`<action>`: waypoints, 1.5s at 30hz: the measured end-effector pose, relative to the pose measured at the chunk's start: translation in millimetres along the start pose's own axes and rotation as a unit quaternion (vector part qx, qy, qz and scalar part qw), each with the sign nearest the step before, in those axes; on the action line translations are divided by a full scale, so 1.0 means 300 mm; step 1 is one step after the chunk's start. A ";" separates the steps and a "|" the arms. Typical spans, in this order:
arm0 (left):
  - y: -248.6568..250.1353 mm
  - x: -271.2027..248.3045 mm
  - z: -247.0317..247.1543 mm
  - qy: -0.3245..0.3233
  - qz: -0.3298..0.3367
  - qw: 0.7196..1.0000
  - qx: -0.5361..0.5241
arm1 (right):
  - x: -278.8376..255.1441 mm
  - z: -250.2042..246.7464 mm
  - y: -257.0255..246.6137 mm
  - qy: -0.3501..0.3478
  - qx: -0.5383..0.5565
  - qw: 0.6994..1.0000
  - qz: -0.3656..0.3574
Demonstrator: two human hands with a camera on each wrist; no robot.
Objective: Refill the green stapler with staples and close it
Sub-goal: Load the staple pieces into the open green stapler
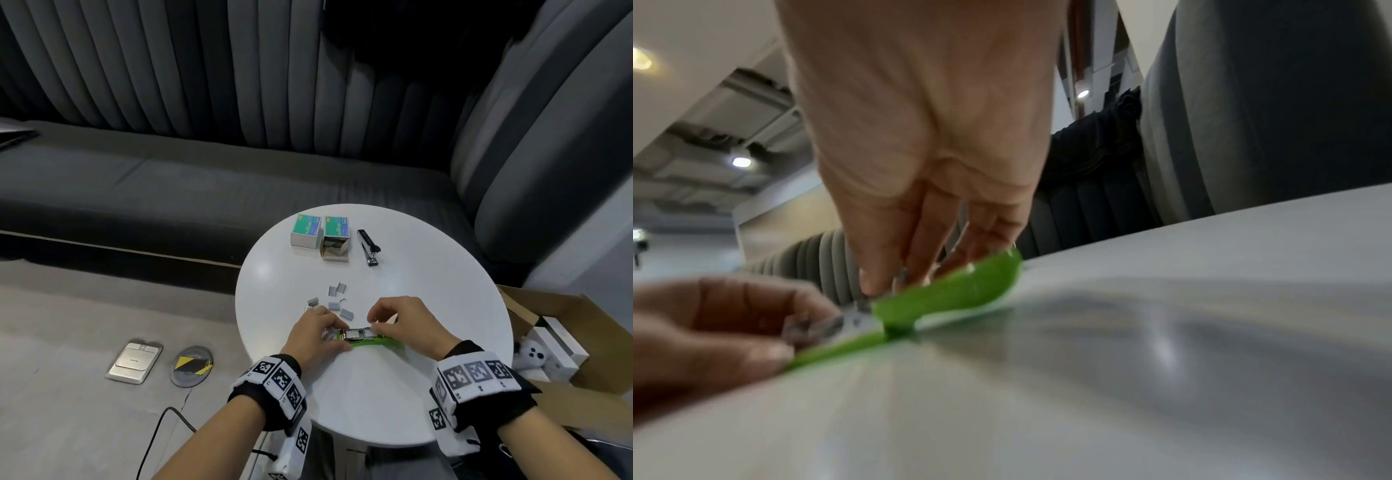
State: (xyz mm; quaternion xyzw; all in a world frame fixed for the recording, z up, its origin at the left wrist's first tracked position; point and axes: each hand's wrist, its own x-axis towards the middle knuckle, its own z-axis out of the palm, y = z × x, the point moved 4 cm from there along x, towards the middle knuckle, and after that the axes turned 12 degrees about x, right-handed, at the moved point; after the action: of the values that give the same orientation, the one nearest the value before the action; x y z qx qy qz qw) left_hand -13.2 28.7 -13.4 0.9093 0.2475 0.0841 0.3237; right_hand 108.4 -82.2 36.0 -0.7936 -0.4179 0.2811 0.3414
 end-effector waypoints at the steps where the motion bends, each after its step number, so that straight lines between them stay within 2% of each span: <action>1: 0.001 0.000 0.001 -0.001 0.002 1.000 0.000 | -0.006 0.006 0.006 -0.003 -0.010 1.000 0.002; 8: -0.001 -0.001 0.001 -0.004 0.005 1.000 0.007 | -0.020 -0.002 0.017 -0.004 -0.052 0.999 0.003; 15: -0.001 -0.002 0.000 -0.008 0.004 1.000 0.012 | -0.021 0.011 0.003 -0.072 -0.197 0.978 -0.022; 22: -0.004 0.000 0.000 -0.007 -0.001 1.000 0.004 | -0.018 0.006 -0.009 -0.100 -0.186 0.977 -0.025; 26: -0.003 -0.001 0.000 -0.005 0.000 1.000 0.005 | -0.021 0.005 -0.015 -0.091 -0.197 0.975 -0.042; 31: -0.005 0.000 0.001 -0.002 0.007 1.000 0.008 | -0.043 0.022 -0.050 -0.028 -0.172 0.981 -0.082; 45: -0.005 -0.001 0.006 0.011 0.002 1.000 0.000 | -0.035 0.062 -0.064 -0.046 -0.230 0.967 -0.097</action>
State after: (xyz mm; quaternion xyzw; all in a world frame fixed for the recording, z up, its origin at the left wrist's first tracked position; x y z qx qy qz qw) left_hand -13.4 28.6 -15.8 0.9088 0.2498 0.0949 0.3205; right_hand 80.5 -77.4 41.2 -0.7930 -0.5610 0.1790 0.1560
